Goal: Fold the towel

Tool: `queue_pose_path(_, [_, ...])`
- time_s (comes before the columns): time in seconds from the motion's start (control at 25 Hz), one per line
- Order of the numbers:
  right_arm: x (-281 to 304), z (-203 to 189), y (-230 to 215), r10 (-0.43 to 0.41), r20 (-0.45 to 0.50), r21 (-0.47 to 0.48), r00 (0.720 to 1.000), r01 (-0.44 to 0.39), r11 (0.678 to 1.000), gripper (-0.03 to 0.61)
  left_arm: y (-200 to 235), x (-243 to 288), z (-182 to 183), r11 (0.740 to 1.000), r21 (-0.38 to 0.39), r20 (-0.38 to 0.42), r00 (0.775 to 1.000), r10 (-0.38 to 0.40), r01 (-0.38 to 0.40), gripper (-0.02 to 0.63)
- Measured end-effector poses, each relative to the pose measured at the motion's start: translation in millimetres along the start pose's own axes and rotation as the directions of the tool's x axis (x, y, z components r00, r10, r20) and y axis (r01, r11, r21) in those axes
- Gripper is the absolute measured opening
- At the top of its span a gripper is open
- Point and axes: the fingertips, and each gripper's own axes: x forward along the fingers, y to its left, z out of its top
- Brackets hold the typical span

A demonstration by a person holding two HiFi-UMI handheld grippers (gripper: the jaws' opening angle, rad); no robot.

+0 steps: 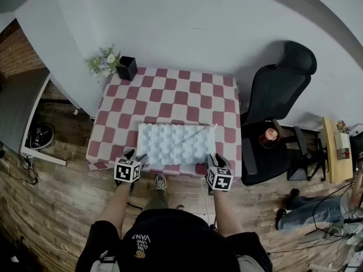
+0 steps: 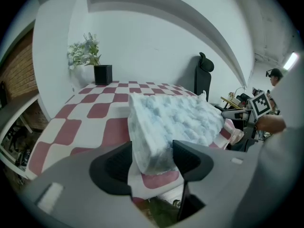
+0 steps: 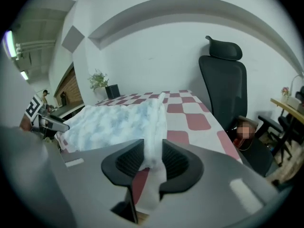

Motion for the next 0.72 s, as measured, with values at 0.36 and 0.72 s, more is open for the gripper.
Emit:
queue_pose_path(0.36, [-8,-18,-1,0.032,-0.032,0.106,0.999,-0.028,0.994,0.038,5,4,-9,1.0,-0.019,-0.023,1.0,0.007,-0.008,0.268])
queue_pose_path(0.72, [-19,-36,-14,0.025,-0.006,0.369,1.0,-0.021,0.929,0.123,4,3,-9,1.0,-0.021,-0.018,1.0,0.0,-0.001,0.268])
